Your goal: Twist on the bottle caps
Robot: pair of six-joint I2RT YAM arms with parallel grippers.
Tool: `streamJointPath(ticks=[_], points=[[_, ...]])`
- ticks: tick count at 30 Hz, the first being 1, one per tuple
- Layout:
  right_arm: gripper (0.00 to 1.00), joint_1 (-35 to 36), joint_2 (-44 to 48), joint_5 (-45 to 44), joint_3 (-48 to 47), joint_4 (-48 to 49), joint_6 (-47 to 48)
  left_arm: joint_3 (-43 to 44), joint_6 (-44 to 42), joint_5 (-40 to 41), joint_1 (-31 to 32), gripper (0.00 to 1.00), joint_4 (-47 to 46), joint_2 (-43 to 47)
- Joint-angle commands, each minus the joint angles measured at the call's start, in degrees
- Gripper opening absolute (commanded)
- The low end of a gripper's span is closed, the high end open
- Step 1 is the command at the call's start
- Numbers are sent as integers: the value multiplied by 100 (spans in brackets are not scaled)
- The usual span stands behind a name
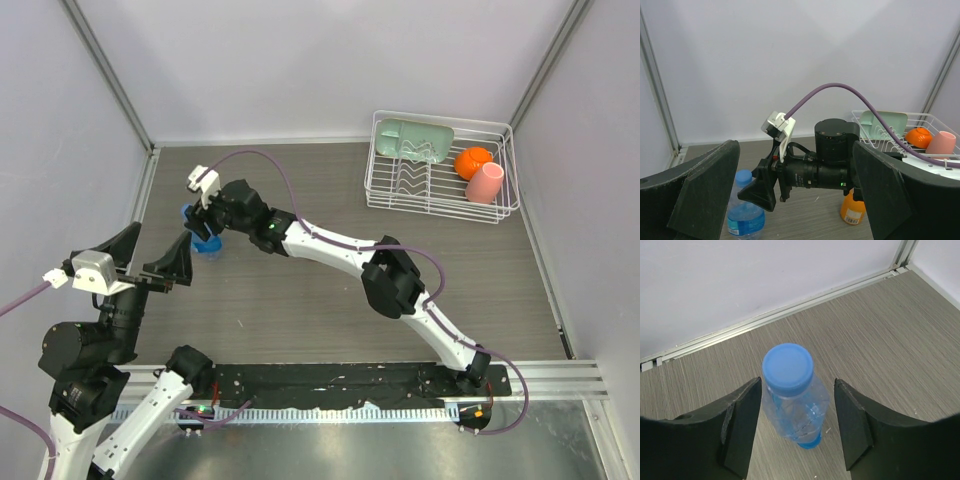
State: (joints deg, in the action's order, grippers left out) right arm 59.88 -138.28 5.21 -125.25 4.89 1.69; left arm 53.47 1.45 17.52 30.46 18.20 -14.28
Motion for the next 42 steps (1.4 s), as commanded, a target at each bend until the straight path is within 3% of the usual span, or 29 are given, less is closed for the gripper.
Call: streamJointPath(ticks=[1, 10, 17, 30, 34, 37, 38, 42], points=[[65, -11, 161, 41, -342, 57, 94, 93, -5, -3, 13, 100, -132, -48], [74, -2, 319, -47, -430, -321, 357, 137, -31, -3, 4, 100, -106, -75], [80, -11, 775, -169, 18, -453, 560, 207, -22, -55, 4, 100, -36, -127], [85, -433, 3050, -504, 2229, -717, 298, 629, -505, -598, 4, 100, 737, -1154], [76, -819, 4341, -1459, 3470, -691, -325, 708, -594, -1283, 13, 100, 1107, -1707], [69, -987, 5423, -2758, 4498, -734, -590, 743, -690, -2107, 4, 97, 1160, -2199], [59, -987, 5634, -3720, 4683, -830, -661, 744, -760, -2312, 4, 97, 1029, -2349], [42, -1083, 6644, -5009, 5272, -1507, -1258, 1469, -804, -2955, 74, 91, 1107, -3816]])
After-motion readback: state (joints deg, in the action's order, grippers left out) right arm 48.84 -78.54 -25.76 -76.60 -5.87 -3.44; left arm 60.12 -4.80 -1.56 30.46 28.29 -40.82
